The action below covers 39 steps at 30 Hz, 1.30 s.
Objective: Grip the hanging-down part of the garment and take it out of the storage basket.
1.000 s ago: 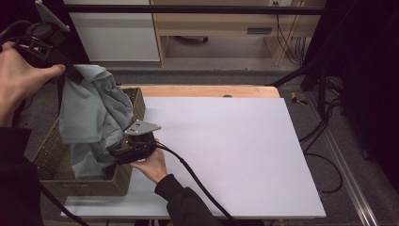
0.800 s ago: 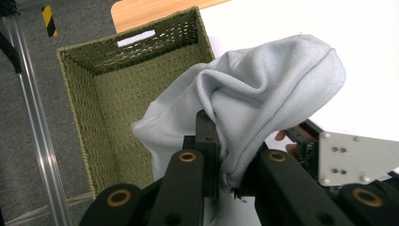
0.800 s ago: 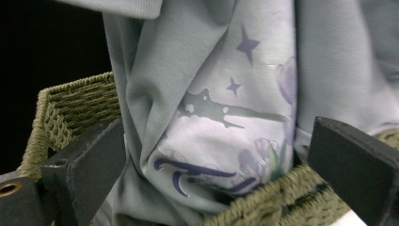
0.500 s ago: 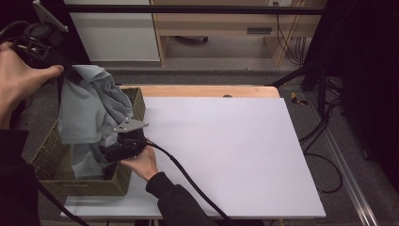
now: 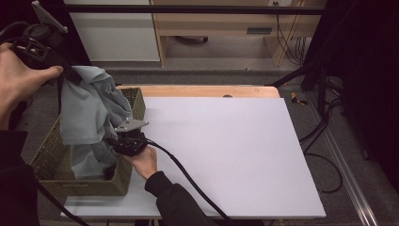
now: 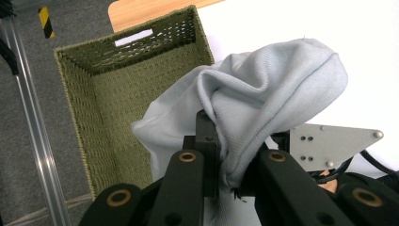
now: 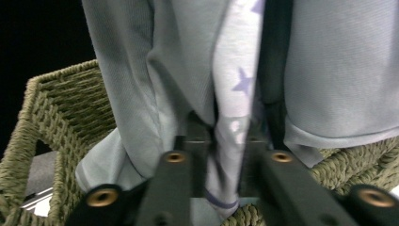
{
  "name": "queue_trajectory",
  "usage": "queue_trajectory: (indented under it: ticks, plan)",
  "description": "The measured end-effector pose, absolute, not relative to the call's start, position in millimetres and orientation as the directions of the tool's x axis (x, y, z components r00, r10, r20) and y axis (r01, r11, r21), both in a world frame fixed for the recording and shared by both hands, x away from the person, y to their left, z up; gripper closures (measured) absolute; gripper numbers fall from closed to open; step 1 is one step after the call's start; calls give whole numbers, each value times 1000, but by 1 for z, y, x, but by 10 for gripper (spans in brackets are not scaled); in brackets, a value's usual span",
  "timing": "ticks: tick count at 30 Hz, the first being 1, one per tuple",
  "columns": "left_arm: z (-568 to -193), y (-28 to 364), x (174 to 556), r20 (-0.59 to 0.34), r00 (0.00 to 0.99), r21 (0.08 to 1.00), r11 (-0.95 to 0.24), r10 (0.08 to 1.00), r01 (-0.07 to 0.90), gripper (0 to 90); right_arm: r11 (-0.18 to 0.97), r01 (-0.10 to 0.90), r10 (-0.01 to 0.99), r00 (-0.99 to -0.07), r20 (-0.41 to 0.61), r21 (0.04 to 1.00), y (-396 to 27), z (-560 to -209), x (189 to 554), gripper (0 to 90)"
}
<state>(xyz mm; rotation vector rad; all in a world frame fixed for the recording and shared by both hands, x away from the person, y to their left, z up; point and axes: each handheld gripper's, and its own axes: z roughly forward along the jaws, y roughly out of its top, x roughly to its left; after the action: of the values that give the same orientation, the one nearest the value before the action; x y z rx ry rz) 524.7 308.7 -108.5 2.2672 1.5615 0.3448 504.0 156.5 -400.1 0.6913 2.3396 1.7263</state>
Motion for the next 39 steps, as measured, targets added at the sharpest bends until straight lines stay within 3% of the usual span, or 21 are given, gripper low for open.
queue_trajectory:
  ticks: [1, 15, 28, 39]
  plan:
    - [-108, 309, 524, -4, 356, 431, -319, 935, 844, 828, 228, 282, 446, -881, 158, 932, 155, -399, 505, 872]
    - [-105, 320, 519, -4, 333, 446, -296, 943, 844, 828, 231, 249, 435, -891, 129, 941, 136, -381, 499, 885]
    - [-110, 323, 517, -4, 330, 444, -294, 944, 846, 828, 158, 206, 475, -873, 109, 966, 75, -350, 492, 887]
    - [-115, 318, 520, -15, 343, 442, -302, 939, 845, 828, 170, 138, 522, -852, 30, 976, 40, -319, 483, 888]
